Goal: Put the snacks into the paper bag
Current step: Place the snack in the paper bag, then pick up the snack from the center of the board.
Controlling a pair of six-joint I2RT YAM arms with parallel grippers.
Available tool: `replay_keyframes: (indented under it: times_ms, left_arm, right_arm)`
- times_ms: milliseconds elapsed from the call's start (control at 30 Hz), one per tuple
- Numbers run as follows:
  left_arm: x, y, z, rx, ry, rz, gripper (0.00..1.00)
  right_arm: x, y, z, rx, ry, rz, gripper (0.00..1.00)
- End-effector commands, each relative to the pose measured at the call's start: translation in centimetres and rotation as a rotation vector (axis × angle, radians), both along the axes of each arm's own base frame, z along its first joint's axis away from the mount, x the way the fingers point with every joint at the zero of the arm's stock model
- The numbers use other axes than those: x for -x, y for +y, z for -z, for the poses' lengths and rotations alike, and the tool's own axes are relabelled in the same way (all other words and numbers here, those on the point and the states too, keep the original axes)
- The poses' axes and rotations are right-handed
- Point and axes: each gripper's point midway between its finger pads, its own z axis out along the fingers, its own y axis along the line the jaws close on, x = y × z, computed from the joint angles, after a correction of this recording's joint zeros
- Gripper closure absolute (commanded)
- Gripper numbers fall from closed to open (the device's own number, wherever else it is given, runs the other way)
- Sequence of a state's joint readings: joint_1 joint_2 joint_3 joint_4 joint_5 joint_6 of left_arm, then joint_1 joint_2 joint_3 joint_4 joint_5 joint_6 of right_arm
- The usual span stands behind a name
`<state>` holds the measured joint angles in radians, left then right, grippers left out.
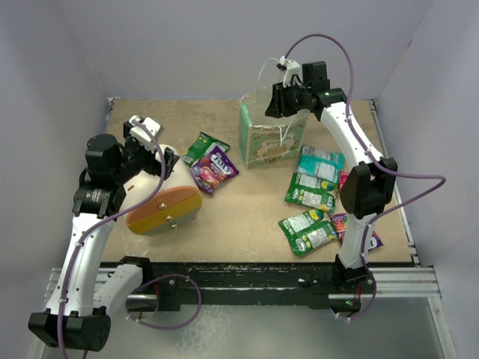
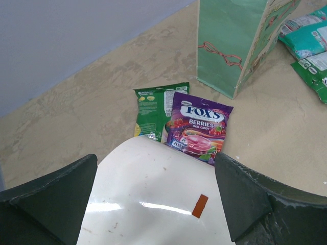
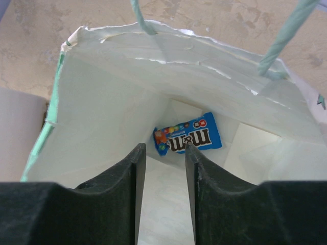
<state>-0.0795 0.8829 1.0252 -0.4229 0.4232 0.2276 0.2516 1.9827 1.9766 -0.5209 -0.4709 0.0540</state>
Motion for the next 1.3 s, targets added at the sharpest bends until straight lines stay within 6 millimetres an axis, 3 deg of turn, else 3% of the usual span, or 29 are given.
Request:
replay_keyframes:
  times_ms: [0,300,467,600,767,900,1100,1267]
  left_arm:
    - [-0.2,-0.1,-1.1,0.0,-0.057,0.011,0.01]
    - [-0.3,-0.1,-1.4,-0.004,-0.067,0.014,0.01]
    - [-0.2,-0.1,-1.7,-0.004,-0.075,0.015,0.01]
    - [-0.1,0.0,-1.9,-0.005,-0.081,0.012,0.01]
    - [0.0,0.0,-2.2,-0.006,-0.089,0.01,0.01]
    - [0.1,0.1,-2.5,-0.006,-0.097,0.006,0.01]
    - [0.3,0.2,-2.8,-0.002,-0.105,0.0,0.01]
    - [0.7,0.1,-2.8,0.001,-0.111,0.006,0.01]
  right_arm:
    - [0.9,-0.3,-5.1,0.002,-0.124,-0.018,0.5]
    - [3.6,-1.4,-9.8,0.025,-0.251,-0.037,0.39]
    - [5.6,-3.7,-11.6,0.095,-0.333,0.01,0.35]
    - [6.7,-6.8,-11.7,0.158,-0.369,0.125,0.33]
    - [8.3,-14.2,-11.8,0.154,-0.367,0.293,0.33]
    - [9.9,-19.2,-9.2,0.269,-0.345,0.418,0.32]
    - [12.5,-24.6,-1.0,0.491,-0.2,0.511,0.29]
    - [13.9,-26.2,5.0,0.605,-0.074,0.48,0.28]
